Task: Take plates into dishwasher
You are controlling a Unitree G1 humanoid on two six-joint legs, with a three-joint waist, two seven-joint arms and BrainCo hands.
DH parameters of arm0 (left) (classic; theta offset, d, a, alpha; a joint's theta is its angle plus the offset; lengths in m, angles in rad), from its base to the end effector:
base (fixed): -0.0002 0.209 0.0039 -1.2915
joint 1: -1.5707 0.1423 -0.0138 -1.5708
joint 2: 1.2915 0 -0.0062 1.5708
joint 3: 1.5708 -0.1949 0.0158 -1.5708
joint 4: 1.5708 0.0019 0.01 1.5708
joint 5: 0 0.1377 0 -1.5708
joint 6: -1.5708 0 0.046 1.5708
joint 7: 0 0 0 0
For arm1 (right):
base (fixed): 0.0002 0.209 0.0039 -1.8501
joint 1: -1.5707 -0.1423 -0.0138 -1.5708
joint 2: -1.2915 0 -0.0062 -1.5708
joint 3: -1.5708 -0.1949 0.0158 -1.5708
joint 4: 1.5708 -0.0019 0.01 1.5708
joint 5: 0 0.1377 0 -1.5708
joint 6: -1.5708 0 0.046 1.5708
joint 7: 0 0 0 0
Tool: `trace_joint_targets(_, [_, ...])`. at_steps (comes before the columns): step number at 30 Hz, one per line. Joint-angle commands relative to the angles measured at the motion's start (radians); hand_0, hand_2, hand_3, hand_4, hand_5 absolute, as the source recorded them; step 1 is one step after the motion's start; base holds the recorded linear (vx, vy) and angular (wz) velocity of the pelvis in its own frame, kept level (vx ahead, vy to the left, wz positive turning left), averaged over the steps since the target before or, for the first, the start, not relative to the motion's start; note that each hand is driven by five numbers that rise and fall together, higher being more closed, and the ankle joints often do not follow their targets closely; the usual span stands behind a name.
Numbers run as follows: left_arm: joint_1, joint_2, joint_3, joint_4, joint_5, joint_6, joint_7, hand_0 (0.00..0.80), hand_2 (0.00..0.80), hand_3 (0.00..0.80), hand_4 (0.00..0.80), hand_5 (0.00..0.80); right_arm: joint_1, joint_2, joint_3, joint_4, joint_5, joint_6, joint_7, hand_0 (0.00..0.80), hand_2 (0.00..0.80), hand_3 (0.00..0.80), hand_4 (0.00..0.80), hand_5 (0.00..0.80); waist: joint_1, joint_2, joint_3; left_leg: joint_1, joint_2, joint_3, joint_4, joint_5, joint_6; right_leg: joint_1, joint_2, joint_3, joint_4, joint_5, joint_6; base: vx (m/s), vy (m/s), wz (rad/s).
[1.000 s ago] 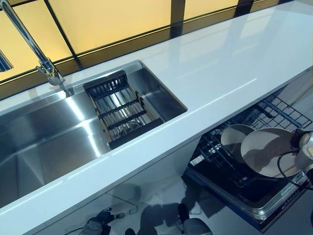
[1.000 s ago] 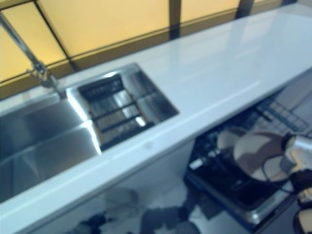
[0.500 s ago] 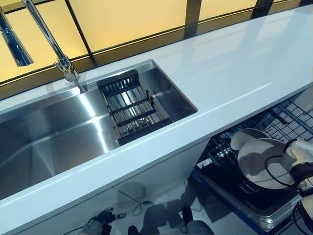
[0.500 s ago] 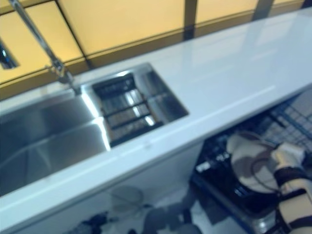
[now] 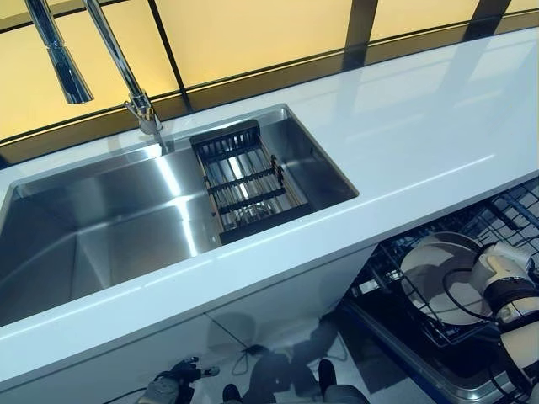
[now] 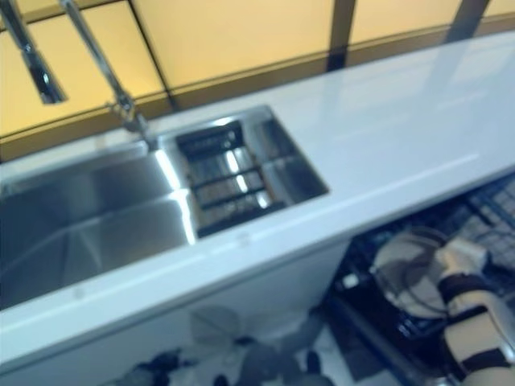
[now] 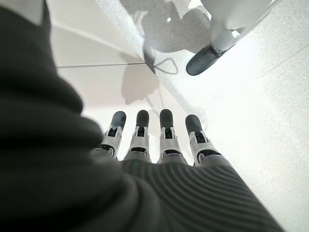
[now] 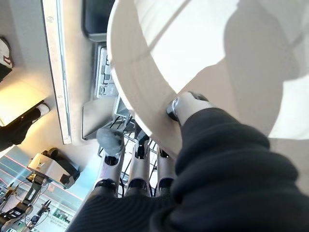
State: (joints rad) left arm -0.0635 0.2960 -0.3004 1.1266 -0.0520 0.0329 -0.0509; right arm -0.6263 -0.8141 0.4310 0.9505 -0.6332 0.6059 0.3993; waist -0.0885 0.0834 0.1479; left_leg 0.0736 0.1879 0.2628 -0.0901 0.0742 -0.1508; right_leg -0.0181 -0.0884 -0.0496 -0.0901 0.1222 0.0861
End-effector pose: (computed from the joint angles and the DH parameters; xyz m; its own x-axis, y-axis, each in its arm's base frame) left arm 0.1089 0.2293 -0.1141 0.4256 0.0980 -0.8996 0.2728 0.9340 0.2308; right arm 0.2704 -0.3559 0.0899 0.4236 -0.7180 -0.5523 -0.4992 0.3237 -0.8038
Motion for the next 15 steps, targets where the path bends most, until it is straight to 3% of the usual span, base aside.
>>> trace_joint_targets(1, [-0.079, 0.056, -0.051, 0.039, 0.05, -0.015, -0.008, 0.0, 0.0, 0.0, 0.0, 0.0, -0.126, 0.043, 0.077, 0.1, 0.012, -0.024, -0.021, 0.8, 0.8, 0.8, 0.8, 0.8, 0.022, -0.071, -0.008, 0.046, 0.007, -0.052, 0.003, -0.065, 0.009, -0.023, -0.08, 0.002, 0.003, -0.024, 0.075, 0.0, 0.0, 0.0])
trace_joint_targets(12, [-0.085, 0.049, -0.051, 0.054, 0.061, -0.018, -0.006, 0.0, 0.0, 0.0, 0.0, 0.0, -0.11, 0.092, 0.085, 0.112, 0.008, -0.029, 0.041, 0.8, 0.8, 0.8, 0.8, 0.8, 0.028, -0.073, -0.008, 0.045, 0.007, -0.059, 0.003, -0.063, 0.009, -0.017, -0.081, 0.002, 0.003, -0.027, 0.074, 0.002, 0.0, 0.01])
trace_joint_targets(13, [-0.084, 0.049, -0.051, 0.054, 0.062, -0.018, -0.005, 0.0, 0.0, 0.0, 0.0, 0.0, -0.108, 0.092, 0.085, 0.11, 0.005, -0.026, 0.045, 0.765, 0.765, 0.765, 0.765, 0.765, 0.028, -0.073, -0.008, 0.045, 0.008, -0.06, 0.003, -0.063, 0.009, -0.017, -0.08, 0.002, 0.003, -0.027, 0.074, 0.009, -0.003, 0.03])
trace_joint_targets(15, [-0.087, 0.049, -0.05, 0.056, 0.067, -0.017, -0.005, 0.0, 0.0, 0.0, 0.0, 0.0, -0.108, 0.095, 0.083, 0.116, 0.009, -0.019, 0.041, 0.144, 0.144, 0.144, 0.144, 0.144, 0.03, -0.075, -0.007, 0.045, 0.008, -0.061, 0.003, -0.063, 0.01, -0.015, -0.08, 0.003, 0.003, -0.026, 0.074, 0.0, 0.0, 0.0])
